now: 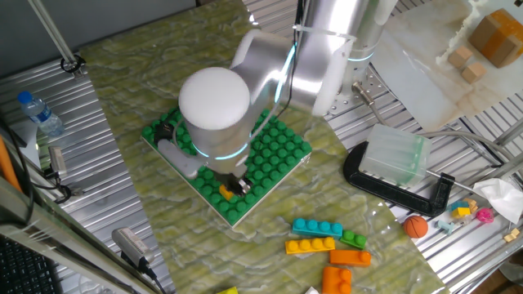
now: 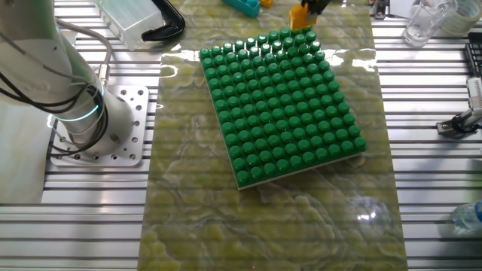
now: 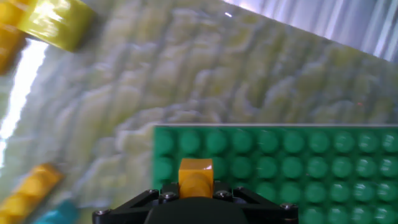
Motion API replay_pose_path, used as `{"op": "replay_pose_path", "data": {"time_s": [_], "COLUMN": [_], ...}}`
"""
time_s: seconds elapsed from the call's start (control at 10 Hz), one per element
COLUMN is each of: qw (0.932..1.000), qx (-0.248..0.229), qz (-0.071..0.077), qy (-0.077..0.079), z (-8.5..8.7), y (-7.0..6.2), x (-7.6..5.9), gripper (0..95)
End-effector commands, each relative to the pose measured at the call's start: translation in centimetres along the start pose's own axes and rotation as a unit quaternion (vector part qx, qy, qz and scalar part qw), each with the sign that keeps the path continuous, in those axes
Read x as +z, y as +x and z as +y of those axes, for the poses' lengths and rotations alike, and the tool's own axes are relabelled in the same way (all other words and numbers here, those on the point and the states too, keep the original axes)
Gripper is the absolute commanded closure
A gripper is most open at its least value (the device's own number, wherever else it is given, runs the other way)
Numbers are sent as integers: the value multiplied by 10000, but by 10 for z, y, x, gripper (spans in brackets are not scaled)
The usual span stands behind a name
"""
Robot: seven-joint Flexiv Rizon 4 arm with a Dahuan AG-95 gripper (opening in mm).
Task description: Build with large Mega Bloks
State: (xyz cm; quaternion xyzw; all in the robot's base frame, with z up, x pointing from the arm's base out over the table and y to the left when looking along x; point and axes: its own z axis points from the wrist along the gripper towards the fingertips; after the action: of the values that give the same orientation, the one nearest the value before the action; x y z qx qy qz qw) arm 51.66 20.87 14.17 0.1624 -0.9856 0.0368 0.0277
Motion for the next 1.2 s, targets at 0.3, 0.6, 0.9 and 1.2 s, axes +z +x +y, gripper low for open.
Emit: {"op": "replay_pose_path", "data": {"time_s": [0.3, 0.6, 0.9, 1.2], "qw": [9999, 9999, 9999, 9997], "qx": [-128, 33, 8, -20], "qz": [-67, -131, -148, -201], "qy": [-8, -57, -71, -141], "z": [-37, -48, -49, -44], "y": [13, 10, 8, 4], "x": [3, 21, 28, 34], "gripper": [950, 950, 950, 950]}}
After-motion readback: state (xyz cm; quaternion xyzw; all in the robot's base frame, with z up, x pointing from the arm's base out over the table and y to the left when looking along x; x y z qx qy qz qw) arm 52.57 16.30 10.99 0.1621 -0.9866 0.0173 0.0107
